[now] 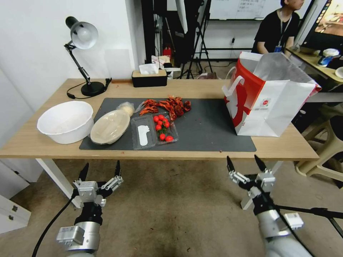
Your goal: Pick up the trash from the table and place it into the takeout bag.
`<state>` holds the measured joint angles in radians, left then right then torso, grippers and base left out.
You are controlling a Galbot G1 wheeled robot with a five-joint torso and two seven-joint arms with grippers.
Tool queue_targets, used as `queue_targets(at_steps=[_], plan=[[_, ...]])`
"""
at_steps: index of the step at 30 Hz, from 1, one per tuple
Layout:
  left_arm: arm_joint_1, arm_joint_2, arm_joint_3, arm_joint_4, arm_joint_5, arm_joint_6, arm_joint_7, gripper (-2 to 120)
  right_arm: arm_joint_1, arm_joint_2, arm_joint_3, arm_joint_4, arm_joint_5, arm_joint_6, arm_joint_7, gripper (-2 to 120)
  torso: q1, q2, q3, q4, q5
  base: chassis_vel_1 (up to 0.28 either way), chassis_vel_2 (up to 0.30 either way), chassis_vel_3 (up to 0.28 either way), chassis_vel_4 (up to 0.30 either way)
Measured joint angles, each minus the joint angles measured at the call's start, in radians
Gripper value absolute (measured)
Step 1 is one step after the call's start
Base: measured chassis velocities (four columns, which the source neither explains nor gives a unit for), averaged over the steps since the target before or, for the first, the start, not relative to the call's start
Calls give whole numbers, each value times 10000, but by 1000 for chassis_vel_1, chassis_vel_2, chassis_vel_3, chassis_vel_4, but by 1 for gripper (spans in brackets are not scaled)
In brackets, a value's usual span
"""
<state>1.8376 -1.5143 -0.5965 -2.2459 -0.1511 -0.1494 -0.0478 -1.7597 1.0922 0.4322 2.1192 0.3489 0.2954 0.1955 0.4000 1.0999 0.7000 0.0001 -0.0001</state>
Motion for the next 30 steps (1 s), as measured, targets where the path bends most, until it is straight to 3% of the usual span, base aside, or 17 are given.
queue_targets(at_steps=[5, 8, 9, 11, 17, 28, 30], plan=[[-330, 126, 90, 23, -728, 264, -583, 100, -151, 108, -300, -62, -251, 39, -25, 100, 0, 0, 0, -1, 0, 0, 0, 0, 0], [-719, 492, 117, 98, -2325, 386, -868, 100, -145, 151, -460, -16, -343, -35, -14, 100, 0, 0, 1, 1, 2, 0, 0, 0, 0], [-719, 492, 117, 98, -2325, 386, -868, 100, -145, 151, -460, -16, -343, -35, -14, 100, 0, 0, 1, 1, 2, 0, 0, 0, 0], [-1032, 838, 123, 278, -3603, 267, -897, 100, -140, 157, -483, 23, -362, -82, -8, 100, 0, 0, 0, -1, -1, 0, 0, 0, 0], [-1167, 993, 117, 366, -4108, 247, -928, 100, -145, 157, -483, 32, -380, -93, -7, 100, 0, 0, 0, -1, 0, 0, 0, 0, 0], [-1763, 1674, 83, 677, -6349, 282, -1064, 100, -263, 148, -452, 158, -441, -110, 3, 100, 0, 0, 1, -1, 0, 0, 0, 0, 0], [-1763, 1674, 83, 677, -6349, 282, -1064, 100, -263, 148, -452, 158, -441, -110, 3, 100, 0, 0, 1, -1, 0, 0, 0, 0, 0]])
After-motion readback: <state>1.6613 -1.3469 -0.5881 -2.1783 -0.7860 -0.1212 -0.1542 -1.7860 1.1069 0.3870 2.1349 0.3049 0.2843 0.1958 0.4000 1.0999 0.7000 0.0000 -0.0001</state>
